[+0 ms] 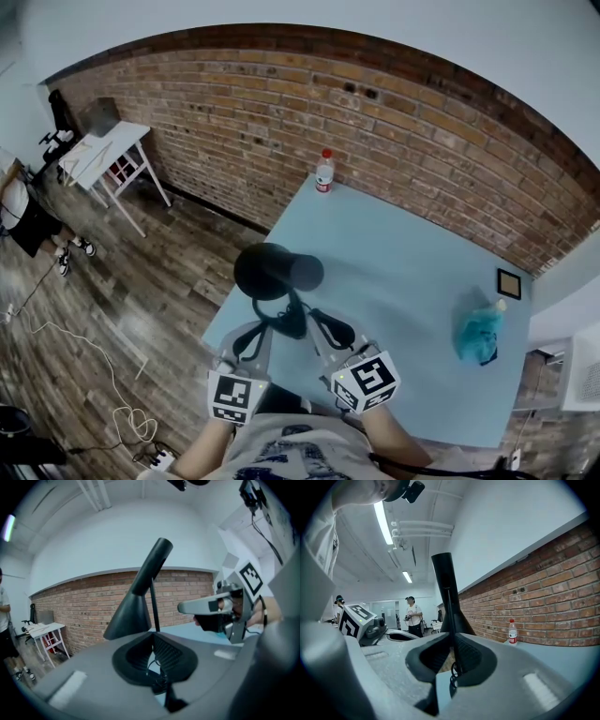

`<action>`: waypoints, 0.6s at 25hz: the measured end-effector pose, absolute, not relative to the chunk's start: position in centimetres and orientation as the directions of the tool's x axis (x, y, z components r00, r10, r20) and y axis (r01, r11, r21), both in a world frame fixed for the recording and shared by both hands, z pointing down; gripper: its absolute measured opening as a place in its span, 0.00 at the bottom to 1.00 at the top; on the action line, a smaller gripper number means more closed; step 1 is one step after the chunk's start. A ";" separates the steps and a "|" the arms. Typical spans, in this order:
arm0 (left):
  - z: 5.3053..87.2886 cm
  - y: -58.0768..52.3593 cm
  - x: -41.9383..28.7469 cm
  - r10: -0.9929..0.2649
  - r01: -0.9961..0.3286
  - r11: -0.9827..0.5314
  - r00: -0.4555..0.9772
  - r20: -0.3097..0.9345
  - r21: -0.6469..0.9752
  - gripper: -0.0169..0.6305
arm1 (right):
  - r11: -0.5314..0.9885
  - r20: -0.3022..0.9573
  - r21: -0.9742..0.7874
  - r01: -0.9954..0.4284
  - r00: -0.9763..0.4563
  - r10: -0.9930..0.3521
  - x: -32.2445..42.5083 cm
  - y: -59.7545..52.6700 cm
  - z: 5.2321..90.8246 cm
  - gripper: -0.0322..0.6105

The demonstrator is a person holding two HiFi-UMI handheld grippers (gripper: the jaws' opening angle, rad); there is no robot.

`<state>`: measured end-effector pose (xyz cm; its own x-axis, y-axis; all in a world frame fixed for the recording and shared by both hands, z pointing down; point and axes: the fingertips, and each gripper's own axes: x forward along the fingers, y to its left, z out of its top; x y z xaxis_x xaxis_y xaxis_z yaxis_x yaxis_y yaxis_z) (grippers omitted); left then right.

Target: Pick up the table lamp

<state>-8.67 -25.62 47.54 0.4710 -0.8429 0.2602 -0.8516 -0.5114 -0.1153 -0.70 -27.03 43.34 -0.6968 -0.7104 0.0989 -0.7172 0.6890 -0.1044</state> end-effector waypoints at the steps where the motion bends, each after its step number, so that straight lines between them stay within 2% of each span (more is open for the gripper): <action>1: 47.7 -25.9 -8.5 -0.840 -0.849 -0.516 0.475 0.263 -0.114 0.01 | 0.696 0.104 -0.107 -0.710 -0.704 -0.703 -0.8 -27.2 43.5 0.14; 6: 48.7 -26.6 -7.8 -0.828 -0.844 -0.529 0.489 0.274 -0.093 0.01 | 0.723 0.122 -0.104 -0.683 -0.730 -0.673 -1.1 -28.2 44.2 0.15; 15: 50.6 -26.8 -7.9 -0.812 -0.836 -0.544 0.500 0.303 -0.078 0.01 | 0.774 0.129 -0.107 -0.624 -0.781 -0.611 -2.8 -29.3 44.8 0.28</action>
